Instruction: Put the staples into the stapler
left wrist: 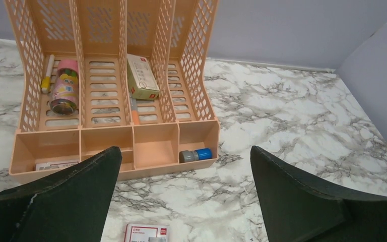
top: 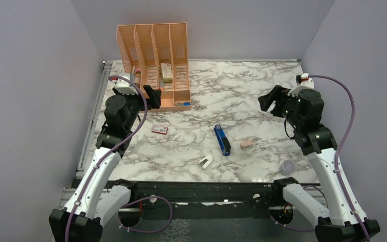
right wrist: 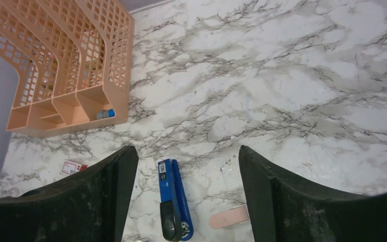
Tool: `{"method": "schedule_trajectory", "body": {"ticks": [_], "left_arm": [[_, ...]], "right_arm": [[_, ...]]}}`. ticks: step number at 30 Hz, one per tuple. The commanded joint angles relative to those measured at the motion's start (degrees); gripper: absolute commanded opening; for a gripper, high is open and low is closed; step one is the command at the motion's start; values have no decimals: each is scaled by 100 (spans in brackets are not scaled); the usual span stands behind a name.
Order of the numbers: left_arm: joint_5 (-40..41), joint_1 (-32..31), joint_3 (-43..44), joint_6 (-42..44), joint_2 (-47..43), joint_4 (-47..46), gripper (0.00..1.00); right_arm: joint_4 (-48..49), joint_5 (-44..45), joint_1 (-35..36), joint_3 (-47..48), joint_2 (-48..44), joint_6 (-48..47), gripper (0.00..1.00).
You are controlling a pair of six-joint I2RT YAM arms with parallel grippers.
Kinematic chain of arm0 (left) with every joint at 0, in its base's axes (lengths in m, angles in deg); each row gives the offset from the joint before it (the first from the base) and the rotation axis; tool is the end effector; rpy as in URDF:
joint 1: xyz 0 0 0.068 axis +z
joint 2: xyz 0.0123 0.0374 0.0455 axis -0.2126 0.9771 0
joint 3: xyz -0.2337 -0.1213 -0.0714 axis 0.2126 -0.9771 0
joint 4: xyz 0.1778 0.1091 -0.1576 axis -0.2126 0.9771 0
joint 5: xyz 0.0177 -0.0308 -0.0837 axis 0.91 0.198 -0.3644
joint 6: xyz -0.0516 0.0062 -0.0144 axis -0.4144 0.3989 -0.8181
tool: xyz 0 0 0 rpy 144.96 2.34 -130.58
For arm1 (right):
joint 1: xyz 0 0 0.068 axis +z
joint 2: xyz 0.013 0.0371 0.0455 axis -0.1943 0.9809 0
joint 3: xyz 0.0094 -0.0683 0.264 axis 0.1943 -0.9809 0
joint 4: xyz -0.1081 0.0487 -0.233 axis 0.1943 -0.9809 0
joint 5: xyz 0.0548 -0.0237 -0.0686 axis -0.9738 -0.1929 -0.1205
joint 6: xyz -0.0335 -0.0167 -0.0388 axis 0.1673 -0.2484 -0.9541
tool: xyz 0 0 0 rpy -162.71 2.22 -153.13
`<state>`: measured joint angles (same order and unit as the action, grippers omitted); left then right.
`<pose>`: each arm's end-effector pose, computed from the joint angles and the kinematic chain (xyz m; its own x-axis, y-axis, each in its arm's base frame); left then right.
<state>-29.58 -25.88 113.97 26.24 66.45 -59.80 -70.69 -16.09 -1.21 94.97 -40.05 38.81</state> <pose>0.2055 -0.0504 0.3490 -0.1400 -0.2693 -0.9528 0.2213 0.9295 -0.2952 0.1810 0.0318 0.3743 -0.3592 0.3254 -0.8747 -0.0400 0.9310 0.3628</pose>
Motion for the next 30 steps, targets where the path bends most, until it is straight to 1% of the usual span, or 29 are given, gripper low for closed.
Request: {"method": "schedule_trajectory", "body": {"ticks": [1, 4, 6, 8, 10, 12, 14, 16, 17, 18, 20, 22, 24, 26, 27, 28, 29, 30], "left_arm": [[-295, 44, -47, -91, -238, -347, 99], [-737, 47, 44, -261, -368, -216, 99], [-928, 49, 95, -435, -464, -42, 99], [-949, 50, 81, -684, -590, 189, 99], [-717, 51, -34, -1054, -696, 444, 99], [-394, 51, -103, -1487, -731, 847, 99], [-249, 51, -173, -1815, -711, 1181, 99], [-241, 51, -194, -2008, -601, 1506, 99], [-252, 51, -156, -2065, -513, 1706, 99], [-189, 51, -70, -2164, -368, 1971, 99], [-38, 51, 99, -2293, 5, 2440, 99], [55, 68, 177, -2233, 262, 2624, 99], [299, 175, 263, -2113, 483, 2729, 96], [256, 440, 400, -1968, 726, 2772, 93], [165, 627, 505, -1837, 871, 2786, 90], [-124, 878, 637, -1723, 1056, 2828, 87], [-521, 1197, 776, -1587, 1255, 2889, 85], [-969, 1650, 890, -1487, 1440, 2926, 82]], "right_arm": [[133, 126, -44, -73, -103, 29, 80], [123, -25, -46, -58, -80, 70, 81], [204, -339, -45, -58, -33, 32, 80], [326, -760, -49, -66, 62, -103, 76], [343, -1187, -48, -25, 263, -140, 72], [396, -1937, -46, 21, 520, -265, 68], [668, -2818, -33, -73, 767, -213, 66], [1104, -3405, 69, -251, 932, -62, 66], [1330, -3423, 241, -319, 1003, 5, 66], [1474, -3197, 510, -325, 1105, 50, 66], [1547, -2400, 1382, -152, 1429, -156, 67], [1597, -1871, 2174, 109, 1950, -452, 67], [1632, -1589, 2727, 456, 2634, -803, 67], [1616, -1284, 3190, 854, 3313, -1311, 67], [1590, -1199, 3392, 1050, 3748, -1587, 67], [1543, -1146, 3538, 1289, 4074, -1983, 68], [1471, -1092, 3656, 1531, 4405, -2133, 68], [1423, -1041, 3731, 1757, 4710, -2500, 68]]}}
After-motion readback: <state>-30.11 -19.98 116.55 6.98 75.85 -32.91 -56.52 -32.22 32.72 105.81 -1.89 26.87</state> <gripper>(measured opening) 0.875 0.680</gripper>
